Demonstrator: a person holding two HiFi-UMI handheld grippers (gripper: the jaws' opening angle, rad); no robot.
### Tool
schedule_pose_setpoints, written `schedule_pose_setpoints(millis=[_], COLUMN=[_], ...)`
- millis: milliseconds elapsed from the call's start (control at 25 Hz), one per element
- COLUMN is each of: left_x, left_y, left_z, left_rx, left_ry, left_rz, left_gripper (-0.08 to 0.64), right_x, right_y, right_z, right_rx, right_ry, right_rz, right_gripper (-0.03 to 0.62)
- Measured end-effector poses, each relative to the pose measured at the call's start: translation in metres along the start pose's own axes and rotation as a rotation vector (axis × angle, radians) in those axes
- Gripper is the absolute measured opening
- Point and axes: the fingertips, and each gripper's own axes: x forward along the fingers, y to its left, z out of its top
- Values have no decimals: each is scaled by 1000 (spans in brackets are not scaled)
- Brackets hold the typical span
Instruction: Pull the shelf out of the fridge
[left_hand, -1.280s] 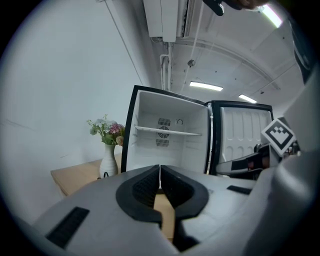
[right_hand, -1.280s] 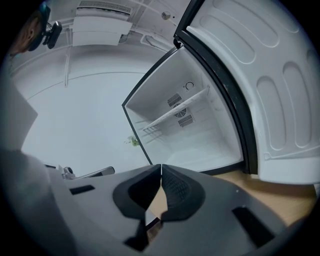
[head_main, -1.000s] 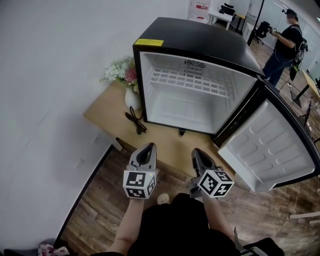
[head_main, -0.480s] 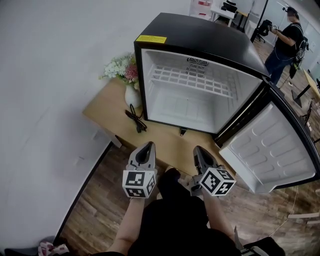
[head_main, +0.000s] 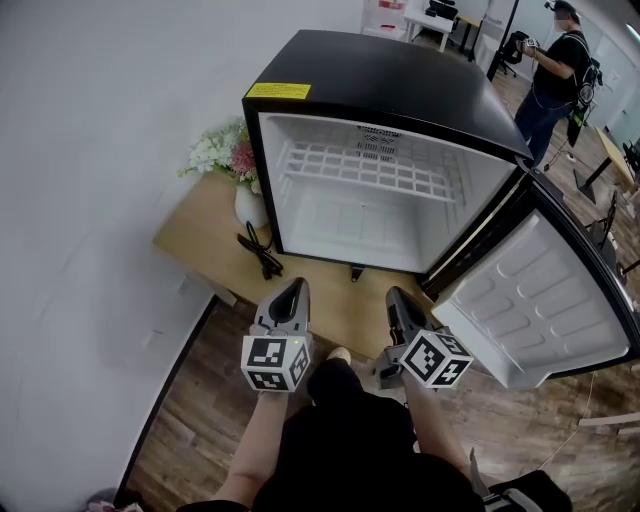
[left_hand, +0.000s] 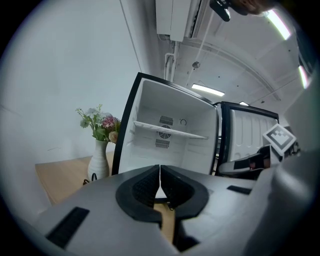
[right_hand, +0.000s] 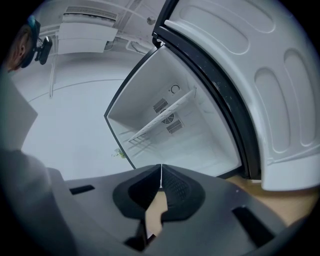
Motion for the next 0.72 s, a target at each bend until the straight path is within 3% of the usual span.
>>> schedule_pose_setpoints(millis=[720], left_x=[64], left_y=[10], left_z=[41], left_rx=[-302], left_ry=[-69], left_rz=[-132], left_gripper=[6], right_x=[37], right_y=[1], right_z=[67], right_rx=[199], right_ry=[-167], right_rz=[46], right_gripper=[-7])
